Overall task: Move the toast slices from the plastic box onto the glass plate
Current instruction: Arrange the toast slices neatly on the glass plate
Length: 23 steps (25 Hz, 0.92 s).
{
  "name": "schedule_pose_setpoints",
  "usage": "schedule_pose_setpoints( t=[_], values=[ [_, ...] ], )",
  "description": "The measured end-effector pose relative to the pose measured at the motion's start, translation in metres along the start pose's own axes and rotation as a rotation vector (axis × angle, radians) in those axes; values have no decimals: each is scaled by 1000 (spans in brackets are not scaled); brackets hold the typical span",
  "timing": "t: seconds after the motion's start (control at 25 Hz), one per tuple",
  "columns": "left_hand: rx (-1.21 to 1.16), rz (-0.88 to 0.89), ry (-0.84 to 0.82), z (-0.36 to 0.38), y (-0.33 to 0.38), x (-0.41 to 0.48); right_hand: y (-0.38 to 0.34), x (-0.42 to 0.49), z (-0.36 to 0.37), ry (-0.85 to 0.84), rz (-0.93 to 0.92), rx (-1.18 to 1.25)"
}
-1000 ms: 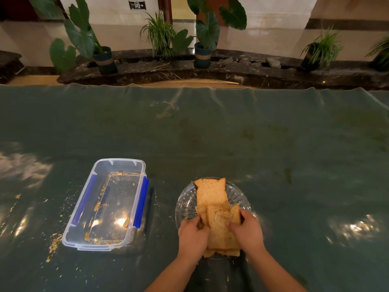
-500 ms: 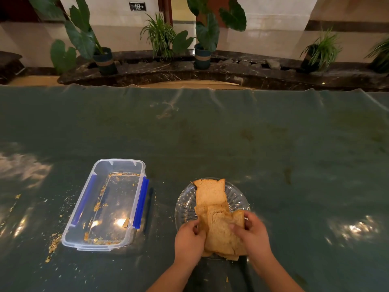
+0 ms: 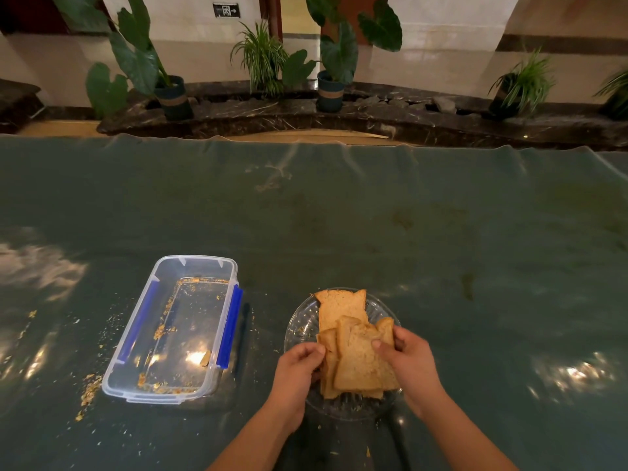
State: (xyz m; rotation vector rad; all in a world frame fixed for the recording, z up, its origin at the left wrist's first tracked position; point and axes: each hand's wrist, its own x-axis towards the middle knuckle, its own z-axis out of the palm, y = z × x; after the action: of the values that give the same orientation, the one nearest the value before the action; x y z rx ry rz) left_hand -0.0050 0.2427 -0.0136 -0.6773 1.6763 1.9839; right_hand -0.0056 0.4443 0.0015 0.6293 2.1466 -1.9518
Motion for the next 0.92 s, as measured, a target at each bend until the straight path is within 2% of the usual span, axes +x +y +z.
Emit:
schedule_pose_setpoints(
  t=[0.32, 0.52, 0.8, 0.92],
  values=[
    [34, -67, 32, 4, 0, 10, 1, 11, 10, 13, 23, -131],
    [104, -18, 179, 3, 1, 11, 4, 15, 7, 87, 2, -317],
    [161, 76, 347, -3, 14, 18, 4, 38, -11, 148, 44, -163],
    [185, 76, 366, 0, 13, 15, 4, 43, -11, 122, 63, -265]
  ],
)
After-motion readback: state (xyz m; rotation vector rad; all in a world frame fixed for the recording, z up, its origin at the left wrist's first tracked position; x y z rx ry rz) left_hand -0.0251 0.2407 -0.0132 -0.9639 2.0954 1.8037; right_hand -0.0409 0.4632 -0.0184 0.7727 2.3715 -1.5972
